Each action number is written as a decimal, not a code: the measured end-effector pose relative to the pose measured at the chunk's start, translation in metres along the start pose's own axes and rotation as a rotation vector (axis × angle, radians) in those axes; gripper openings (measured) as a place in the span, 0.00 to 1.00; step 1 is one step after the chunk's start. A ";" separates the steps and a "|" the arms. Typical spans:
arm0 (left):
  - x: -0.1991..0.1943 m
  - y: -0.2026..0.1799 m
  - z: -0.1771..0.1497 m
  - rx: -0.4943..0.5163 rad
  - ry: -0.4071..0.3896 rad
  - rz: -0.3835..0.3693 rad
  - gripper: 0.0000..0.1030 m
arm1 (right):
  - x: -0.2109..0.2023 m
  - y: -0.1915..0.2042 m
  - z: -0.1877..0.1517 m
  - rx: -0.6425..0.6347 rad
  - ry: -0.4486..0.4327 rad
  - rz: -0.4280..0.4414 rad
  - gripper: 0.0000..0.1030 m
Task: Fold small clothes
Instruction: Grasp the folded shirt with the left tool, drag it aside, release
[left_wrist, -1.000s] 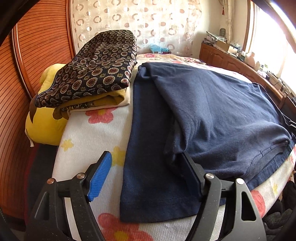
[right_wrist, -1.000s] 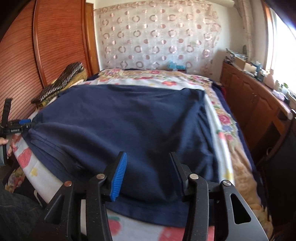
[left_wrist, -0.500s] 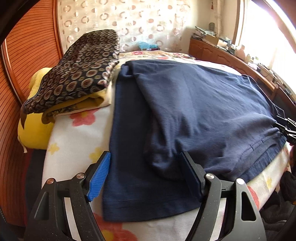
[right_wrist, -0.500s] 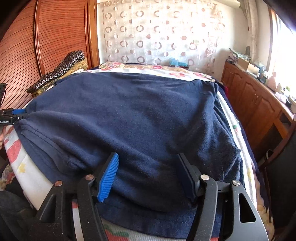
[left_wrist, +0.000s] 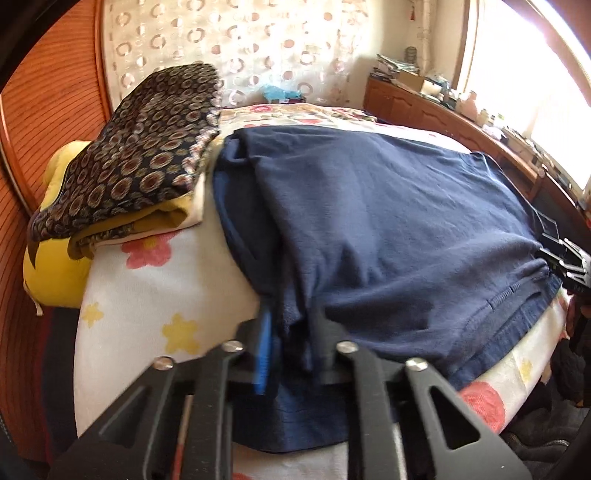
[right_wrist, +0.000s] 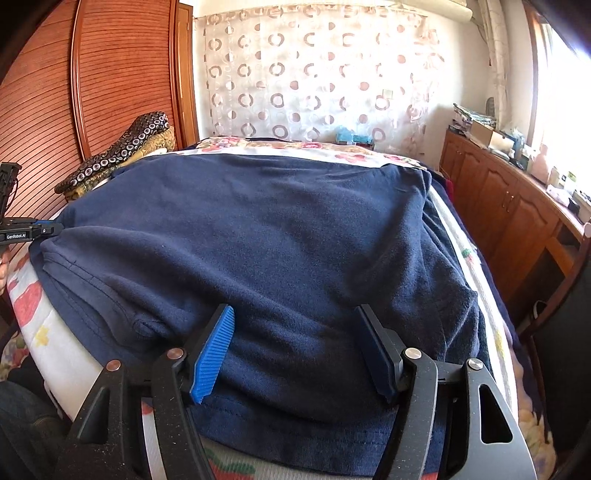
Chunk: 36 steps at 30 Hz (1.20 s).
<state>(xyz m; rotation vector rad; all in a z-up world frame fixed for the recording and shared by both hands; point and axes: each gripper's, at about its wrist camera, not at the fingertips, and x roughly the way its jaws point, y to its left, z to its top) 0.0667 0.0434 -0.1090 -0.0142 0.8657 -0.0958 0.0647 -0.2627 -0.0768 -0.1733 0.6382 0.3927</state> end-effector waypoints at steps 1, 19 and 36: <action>0.000 -0.003 0.001 0.009 -0.005 0.007 0.10 | 0.000 0.000 -0.001 -0.001 -0.003 -0.001 0.67; -0.061 -0.132 0.108 0.160 -0.261 -0.292 0.09 | -0.044 -0.033 0.003 0.065 -0.036 -0.037 0.67; -0.059 -0.249 0.133 0.340 -0.211 -0.459 0.39 | -0.094 -0.056 -0.008 0.108 -0.110 -0.110 0.67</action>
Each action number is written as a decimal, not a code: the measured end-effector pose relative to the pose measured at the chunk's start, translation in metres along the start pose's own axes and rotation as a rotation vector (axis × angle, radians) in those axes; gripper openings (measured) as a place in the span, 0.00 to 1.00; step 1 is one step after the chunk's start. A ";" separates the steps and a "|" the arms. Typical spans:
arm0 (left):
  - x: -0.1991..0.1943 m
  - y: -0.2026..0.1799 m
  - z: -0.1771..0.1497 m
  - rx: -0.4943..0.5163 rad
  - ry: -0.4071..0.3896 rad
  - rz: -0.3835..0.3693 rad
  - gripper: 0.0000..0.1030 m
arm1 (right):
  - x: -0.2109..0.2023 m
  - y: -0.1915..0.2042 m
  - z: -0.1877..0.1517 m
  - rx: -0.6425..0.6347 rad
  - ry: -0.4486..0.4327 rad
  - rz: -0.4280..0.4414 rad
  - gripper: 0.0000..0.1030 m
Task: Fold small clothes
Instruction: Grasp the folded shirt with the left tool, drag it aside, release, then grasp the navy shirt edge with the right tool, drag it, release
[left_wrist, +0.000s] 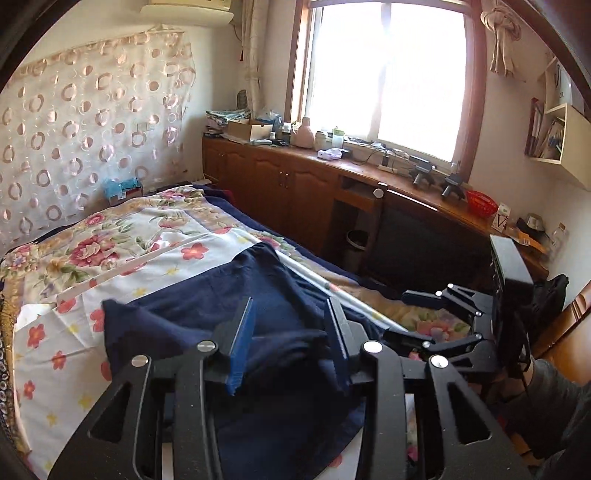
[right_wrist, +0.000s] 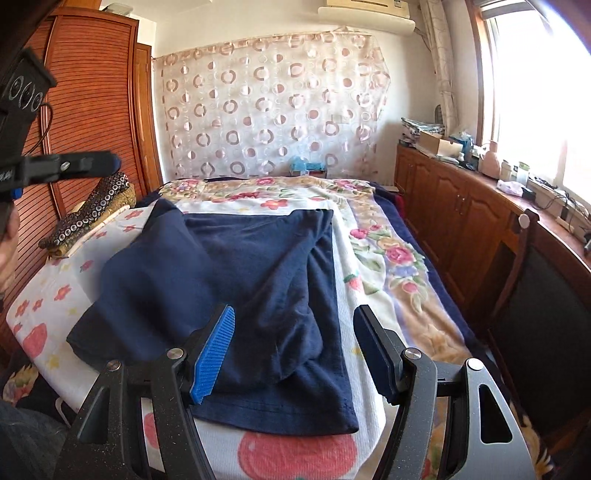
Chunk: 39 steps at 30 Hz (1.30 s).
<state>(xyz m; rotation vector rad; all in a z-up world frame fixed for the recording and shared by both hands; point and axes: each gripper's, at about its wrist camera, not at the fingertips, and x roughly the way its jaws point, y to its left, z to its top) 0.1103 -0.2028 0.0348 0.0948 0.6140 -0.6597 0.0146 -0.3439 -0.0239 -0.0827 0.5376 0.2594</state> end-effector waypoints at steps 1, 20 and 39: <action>-0.003 0.004 -0.003 -0.003 0.008 0.018 0.40 | 0.000 0.000 0.000 0.000 0.002 0.000 0.67; -0.065 0.120 -0.102 -0.238 0.011 0.301 0.63 | 0.071 0.085 0.059 -0.138 0.050 0.190 0.67; -0.103 0.164 -0.136 -0.321 -0.012 0.414 0.65 | 0.161 0.179 0.088 -0.395 0.210 0.360 0.67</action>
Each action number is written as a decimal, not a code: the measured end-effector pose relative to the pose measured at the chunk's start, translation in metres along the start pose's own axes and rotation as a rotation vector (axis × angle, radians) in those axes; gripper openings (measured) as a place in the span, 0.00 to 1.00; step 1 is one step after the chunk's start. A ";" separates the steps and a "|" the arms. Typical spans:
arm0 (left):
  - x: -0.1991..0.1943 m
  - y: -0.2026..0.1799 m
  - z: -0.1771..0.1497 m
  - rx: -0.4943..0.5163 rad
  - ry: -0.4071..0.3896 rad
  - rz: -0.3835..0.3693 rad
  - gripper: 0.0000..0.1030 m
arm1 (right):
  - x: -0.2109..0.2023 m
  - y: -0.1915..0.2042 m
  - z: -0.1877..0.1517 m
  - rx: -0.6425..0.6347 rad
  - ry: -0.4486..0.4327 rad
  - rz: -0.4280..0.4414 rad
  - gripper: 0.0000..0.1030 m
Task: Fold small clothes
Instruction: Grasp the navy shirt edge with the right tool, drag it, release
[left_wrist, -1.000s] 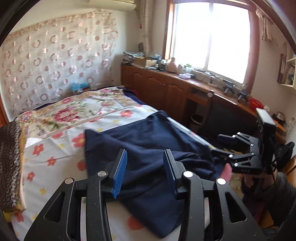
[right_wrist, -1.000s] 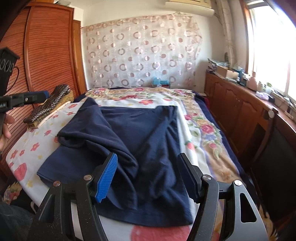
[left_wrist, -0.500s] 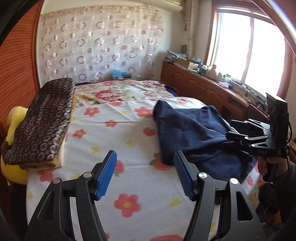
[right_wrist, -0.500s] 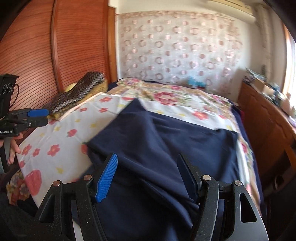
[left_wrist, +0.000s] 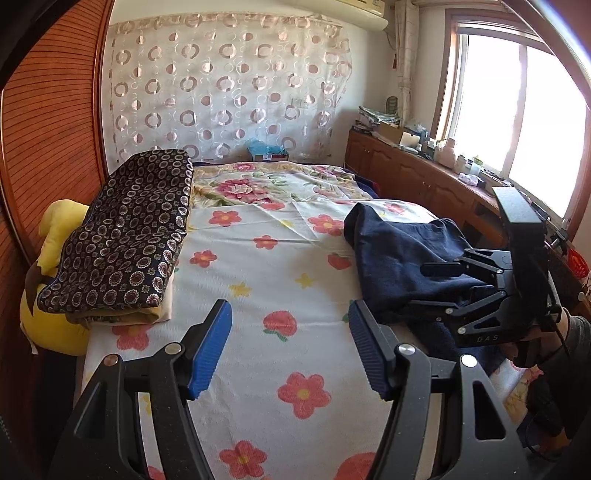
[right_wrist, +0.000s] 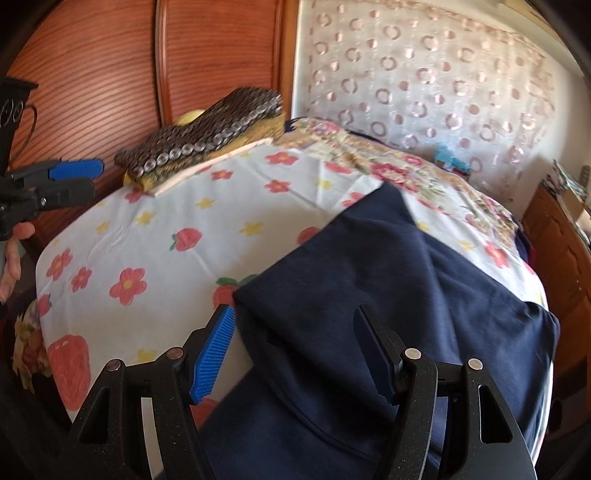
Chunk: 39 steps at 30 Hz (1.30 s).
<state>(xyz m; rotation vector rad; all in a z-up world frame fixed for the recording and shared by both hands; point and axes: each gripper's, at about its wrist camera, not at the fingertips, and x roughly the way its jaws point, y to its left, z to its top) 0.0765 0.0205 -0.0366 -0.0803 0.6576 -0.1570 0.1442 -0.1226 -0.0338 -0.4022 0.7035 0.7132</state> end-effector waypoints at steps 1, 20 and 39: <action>0.000 0.001 -0.001 -0.002 0.001 0.000 0.65 | 0.003 0.001 0.001 -0.009 0.009 0.004 0.67; 0.013 -0.007 -0.014 0.010 0.035 -0.034 0.69 | 0.023 0.001 0.011 -0.104 0.108 0.021 0.57; 0.015 -0.023 -0.017 0.031 0.031 -0.072 0.70 | -0.101 -0.111 0.027 0.112 -0.192 -0.250 0.06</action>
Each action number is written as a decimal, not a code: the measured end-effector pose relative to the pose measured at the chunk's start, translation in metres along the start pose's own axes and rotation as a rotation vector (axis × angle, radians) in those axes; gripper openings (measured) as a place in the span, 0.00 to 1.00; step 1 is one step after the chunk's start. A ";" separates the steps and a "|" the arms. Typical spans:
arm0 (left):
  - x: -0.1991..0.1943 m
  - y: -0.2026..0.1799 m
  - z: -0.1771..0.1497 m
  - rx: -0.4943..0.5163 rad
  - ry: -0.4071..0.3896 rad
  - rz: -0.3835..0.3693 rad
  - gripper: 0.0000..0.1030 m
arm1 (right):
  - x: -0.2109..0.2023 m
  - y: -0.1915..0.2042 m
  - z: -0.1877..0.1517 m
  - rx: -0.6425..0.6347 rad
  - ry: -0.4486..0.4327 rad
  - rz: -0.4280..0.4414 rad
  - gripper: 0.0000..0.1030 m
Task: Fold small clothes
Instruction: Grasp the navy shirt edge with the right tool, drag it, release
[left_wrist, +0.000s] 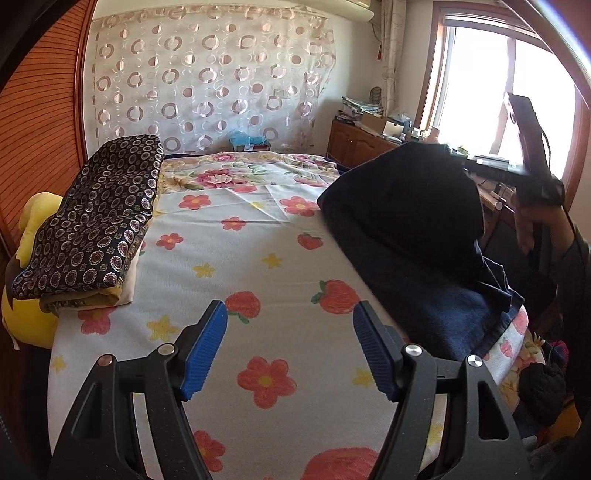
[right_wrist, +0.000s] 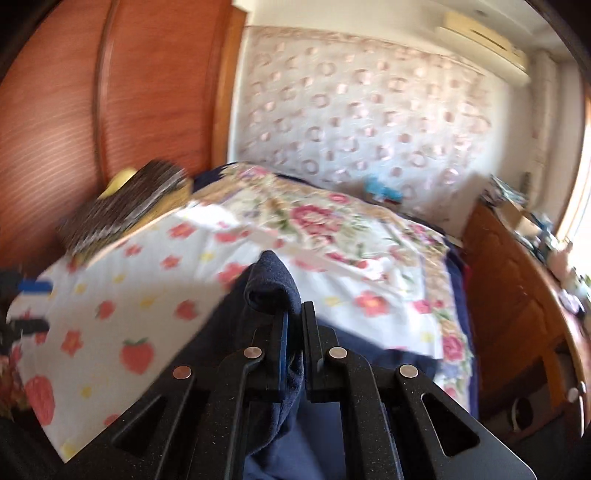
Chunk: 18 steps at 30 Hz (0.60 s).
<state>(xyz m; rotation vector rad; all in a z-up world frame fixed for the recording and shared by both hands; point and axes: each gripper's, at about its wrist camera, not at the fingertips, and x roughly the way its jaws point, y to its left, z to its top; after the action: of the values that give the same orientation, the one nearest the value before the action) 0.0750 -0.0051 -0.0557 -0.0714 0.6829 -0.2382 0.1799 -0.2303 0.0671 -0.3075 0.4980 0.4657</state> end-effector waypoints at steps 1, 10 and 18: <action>0.000 -0.001 0.000 0.003 0.000 -0.003 0.70 | -0.004 -0.012 0.002 0.016 -0.006 -0.028 0.06; 0.002 -0.015 -0.001 0.031 0.005 -0.026 0.70 | 0.025 -0.062 -0.001 0.161 0.076 -0.156 0.06; 0.006 -0.032 -0.003 0.061 0.019 -0.049 0.70 | 0.039 -0.032 -0.008 0.182 0.134 -0.226 0.15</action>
<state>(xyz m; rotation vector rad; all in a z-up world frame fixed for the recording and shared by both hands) 0.0715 -0.0379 -0.0566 -0.0277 0.6926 -0.3069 0.2232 -0.2469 0.0455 -0.2175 0.6238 0.1786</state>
